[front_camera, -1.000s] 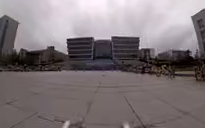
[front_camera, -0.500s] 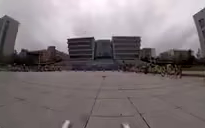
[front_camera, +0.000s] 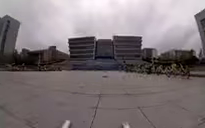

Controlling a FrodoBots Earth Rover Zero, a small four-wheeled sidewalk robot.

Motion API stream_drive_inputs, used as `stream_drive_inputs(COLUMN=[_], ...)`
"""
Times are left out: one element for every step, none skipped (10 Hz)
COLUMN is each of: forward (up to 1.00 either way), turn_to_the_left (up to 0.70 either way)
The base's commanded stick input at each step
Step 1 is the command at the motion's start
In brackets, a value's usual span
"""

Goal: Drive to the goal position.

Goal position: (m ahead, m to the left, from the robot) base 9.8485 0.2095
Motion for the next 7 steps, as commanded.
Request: stream_drive_inputs(forward=[1.0,1.0,1.0,1.0,1.0,1.0,1.0], turn_to_the_left=[0.0,0.0,0.0,0.0,0.0,0.0,0.0])
